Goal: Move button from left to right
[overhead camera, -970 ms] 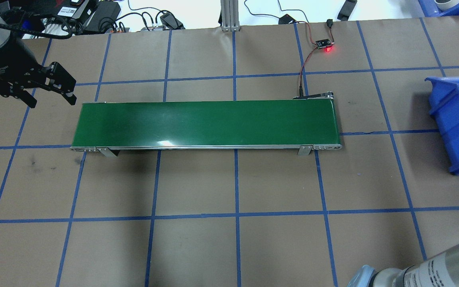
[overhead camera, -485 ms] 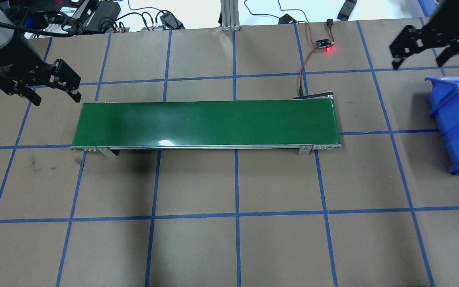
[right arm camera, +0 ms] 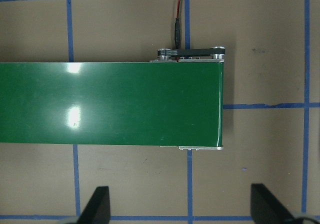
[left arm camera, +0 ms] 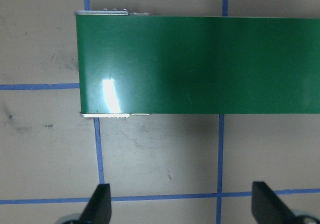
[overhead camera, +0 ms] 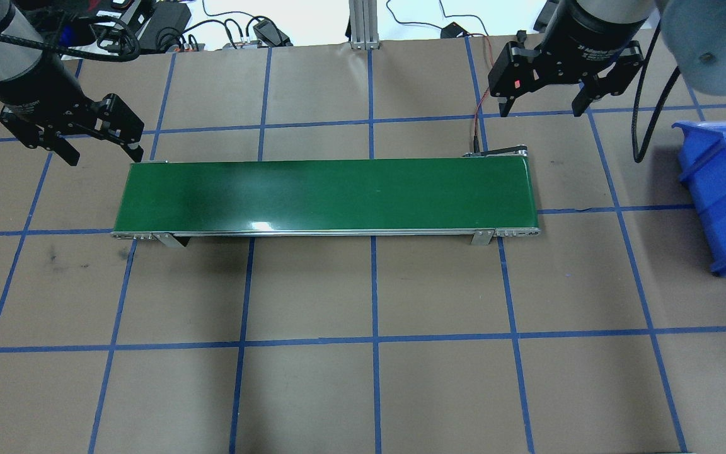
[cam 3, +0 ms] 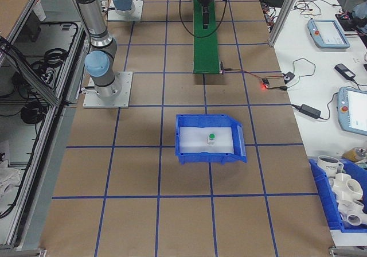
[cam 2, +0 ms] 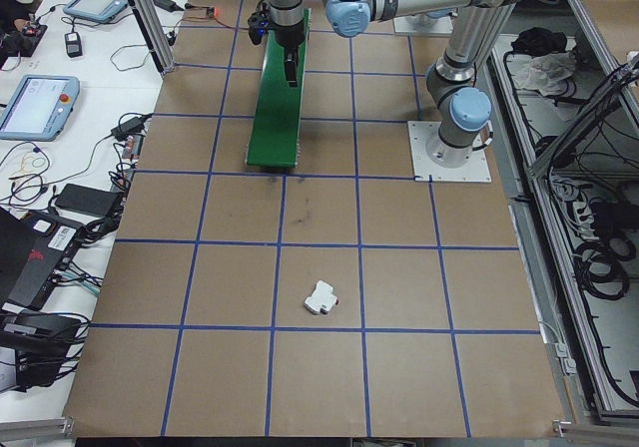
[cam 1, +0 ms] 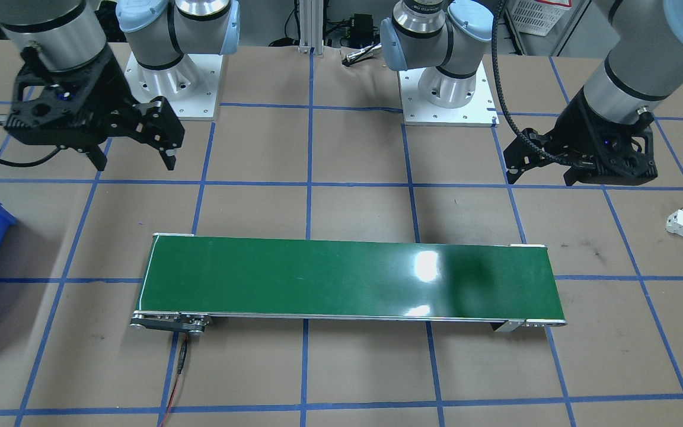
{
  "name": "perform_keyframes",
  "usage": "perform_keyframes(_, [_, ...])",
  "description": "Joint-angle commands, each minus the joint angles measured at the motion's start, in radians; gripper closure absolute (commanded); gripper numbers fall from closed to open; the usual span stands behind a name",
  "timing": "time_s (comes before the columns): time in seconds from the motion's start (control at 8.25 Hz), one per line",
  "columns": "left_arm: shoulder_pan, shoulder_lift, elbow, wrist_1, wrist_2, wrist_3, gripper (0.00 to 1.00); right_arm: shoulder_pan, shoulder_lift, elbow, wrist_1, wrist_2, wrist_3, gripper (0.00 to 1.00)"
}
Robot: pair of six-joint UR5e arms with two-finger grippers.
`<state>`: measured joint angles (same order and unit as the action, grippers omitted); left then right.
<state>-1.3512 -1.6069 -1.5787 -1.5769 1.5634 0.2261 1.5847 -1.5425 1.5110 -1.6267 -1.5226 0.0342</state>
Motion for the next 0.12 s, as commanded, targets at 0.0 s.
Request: perform_keyframes(0.0, [0.0,0.016,0.003,0.003,0.006,0.013,0.0,0.021,-0.001,0.0,0.02,-0.002,0.026,0.0])
